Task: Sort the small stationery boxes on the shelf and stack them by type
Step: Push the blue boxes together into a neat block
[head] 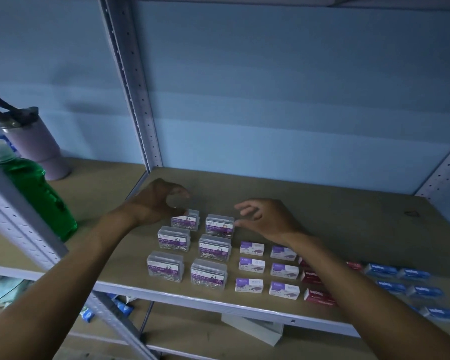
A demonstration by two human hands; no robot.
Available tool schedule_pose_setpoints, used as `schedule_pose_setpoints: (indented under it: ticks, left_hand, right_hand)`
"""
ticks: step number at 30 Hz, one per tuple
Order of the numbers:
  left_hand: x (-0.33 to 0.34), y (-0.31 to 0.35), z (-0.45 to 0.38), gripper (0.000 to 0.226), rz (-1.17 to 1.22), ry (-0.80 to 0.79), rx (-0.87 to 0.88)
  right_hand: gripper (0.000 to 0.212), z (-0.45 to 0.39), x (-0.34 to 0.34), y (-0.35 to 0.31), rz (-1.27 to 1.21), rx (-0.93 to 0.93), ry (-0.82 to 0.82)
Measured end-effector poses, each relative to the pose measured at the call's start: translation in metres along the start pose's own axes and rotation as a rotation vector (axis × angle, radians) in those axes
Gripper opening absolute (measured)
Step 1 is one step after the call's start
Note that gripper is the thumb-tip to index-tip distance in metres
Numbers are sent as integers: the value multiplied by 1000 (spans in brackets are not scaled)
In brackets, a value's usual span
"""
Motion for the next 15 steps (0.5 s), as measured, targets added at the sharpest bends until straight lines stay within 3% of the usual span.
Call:
schedule_pose_setpoints:
  ticks: [6,15]
  left_hand:
    - [2,105,18,30,-3,72,103]
    - [100,255,14,35,-11,-66,392]
  right_hand:
    - [28,68,-63,20,-73,64,94]
    - [31,177,-123,78,54,135,138]
Point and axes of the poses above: each hand's wrist, its own z-axis away from the middle knuckle, its own x-axis out of the palm, y = z × x, the point moved 9 cm from there along -z, towards the middle knuckle, and after that the axes turned 10 degrees about -z, right-handed, at the moved point
